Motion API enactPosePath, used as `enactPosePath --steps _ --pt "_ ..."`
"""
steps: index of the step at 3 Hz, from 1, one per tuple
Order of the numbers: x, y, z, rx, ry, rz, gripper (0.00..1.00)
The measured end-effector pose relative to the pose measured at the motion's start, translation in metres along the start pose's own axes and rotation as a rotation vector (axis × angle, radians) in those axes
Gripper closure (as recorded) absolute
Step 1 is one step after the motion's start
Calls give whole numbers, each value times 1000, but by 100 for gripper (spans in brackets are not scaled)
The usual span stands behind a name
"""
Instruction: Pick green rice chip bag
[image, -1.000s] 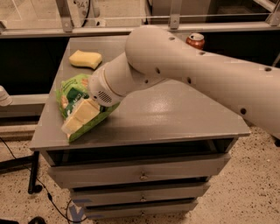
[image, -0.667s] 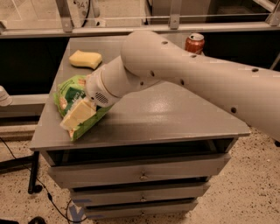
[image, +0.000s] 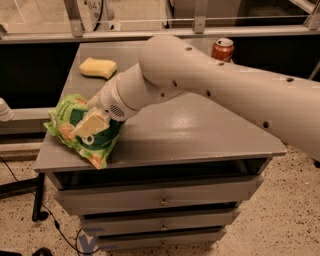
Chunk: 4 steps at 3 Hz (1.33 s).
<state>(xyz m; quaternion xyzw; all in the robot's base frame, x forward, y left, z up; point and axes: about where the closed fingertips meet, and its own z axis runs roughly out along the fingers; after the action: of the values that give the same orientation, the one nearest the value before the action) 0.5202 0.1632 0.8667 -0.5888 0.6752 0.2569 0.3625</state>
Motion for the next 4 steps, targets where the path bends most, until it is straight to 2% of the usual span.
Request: enactPosePath --steps 1,2,3,4 --pt "-7 0 -12 4 -9 -9 86" --pt "-17 -5 -34 -4 -52 2 100" --pt "-28 -25 -65 -21 -125 37 100" --pt "-25 -56 -96 -49 -241 101 100"
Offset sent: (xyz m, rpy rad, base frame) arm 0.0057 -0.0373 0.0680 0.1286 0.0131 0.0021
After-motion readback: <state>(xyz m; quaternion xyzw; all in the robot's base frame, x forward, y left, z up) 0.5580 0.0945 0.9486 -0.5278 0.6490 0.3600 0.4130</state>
